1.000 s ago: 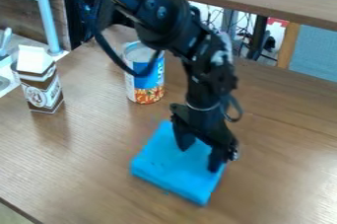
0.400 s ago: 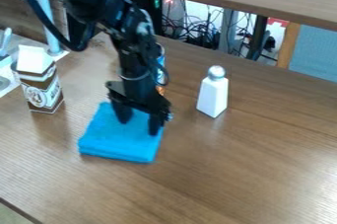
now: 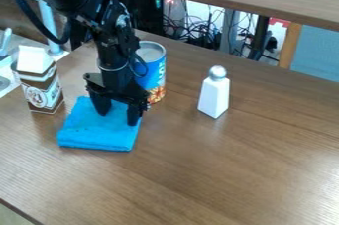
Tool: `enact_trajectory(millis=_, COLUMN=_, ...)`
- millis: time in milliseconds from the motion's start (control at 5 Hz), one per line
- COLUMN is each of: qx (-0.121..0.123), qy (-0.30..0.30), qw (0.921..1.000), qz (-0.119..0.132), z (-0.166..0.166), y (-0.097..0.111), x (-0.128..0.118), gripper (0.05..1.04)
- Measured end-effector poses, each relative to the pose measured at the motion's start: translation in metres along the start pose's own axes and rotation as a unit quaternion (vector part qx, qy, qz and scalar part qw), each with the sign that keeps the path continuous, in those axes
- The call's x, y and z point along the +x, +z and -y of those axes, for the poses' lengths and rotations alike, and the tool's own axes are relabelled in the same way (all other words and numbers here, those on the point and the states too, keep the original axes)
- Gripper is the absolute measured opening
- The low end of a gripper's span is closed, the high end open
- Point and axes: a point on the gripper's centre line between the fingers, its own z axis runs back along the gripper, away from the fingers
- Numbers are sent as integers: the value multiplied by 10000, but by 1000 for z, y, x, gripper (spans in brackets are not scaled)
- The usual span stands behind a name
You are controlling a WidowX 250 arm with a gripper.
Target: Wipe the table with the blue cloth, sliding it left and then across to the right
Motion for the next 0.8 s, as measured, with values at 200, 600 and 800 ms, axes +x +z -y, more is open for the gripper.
enact_trajectory(millis=200, qx=-251, qy=-123, qw=9996, qz=-10, z=8, y=-2, x=0, gripper=1001)
enact_trajectory(millis=600, qx=-738, qy=-956, qw=9927, qz=23, z=68, y=4, x=1, gripper=1001)
enact_trajectory(millis=800, qx=-884, qy=-1257, qw=9881, qz=50, z=90, y=8, x=-1, gripper=1001)
